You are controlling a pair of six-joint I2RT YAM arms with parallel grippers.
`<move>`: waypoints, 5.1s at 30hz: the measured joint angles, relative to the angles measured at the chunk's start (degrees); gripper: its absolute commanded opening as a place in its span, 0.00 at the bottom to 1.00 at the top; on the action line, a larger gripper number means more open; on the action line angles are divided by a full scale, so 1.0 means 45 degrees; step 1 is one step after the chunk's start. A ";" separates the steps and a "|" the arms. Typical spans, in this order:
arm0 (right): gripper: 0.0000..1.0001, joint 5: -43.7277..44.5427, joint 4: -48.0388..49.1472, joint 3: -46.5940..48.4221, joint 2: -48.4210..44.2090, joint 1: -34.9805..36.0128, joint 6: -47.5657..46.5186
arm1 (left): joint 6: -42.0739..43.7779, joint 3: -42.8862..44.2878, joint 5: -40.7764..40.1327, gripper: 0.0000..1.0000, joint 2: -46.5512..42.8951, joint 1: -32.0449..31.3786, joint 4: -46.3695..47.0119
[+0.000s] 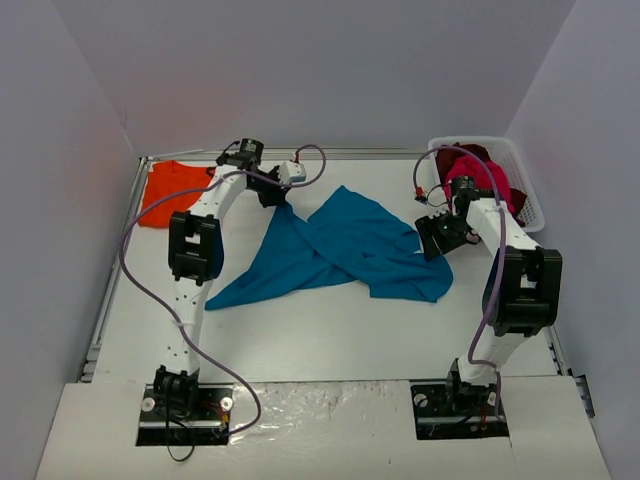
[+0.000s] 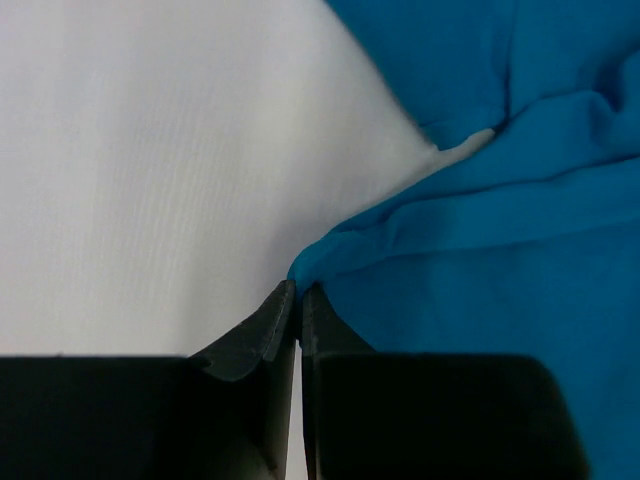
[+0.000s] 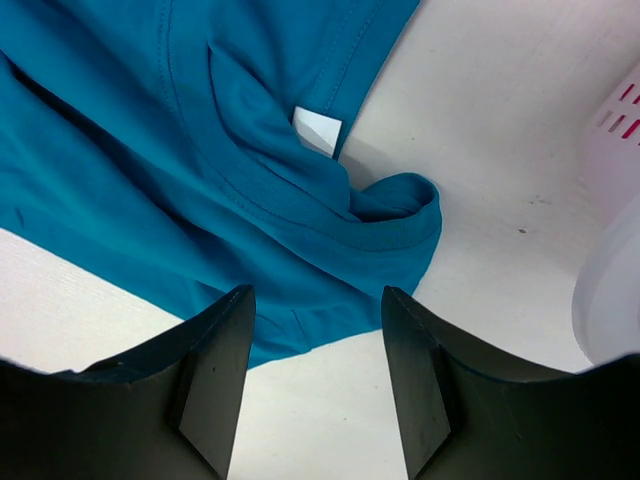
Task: Fold and stack the t-shirts
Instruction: Flatten out the tshirt
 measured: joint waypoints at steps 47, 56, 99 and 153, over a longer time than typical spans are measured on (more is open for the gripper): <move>0.57 -0.0272 -0.1438 0.7135 0.3415 0.1107 -0.0034 | 0.1253 -0.8242 0.3002 0.79 -1.1001 -0.4896 -0.6747; 0.56 -0.3512 -0.2429 1.1808 0.7703 0.1098 0.0238 | -0.2404 -0.9821 0.3866 0.80 -1.1584 -0.0155 -0.3075; 0.39 -0.9612 -0.0345 1.5645 1.2949 0.1360 0.4600 | -0.2511 -1.5412 0.4444 0.79 -1.5266 0.7223 -0.2191; 0.00 -0.7422 -0.0442 1.4547 1.2201 0.2380 0.3118 | 0.2773 -1.2230 0.0248 0.92 -0.6062 0.6985 -0.7718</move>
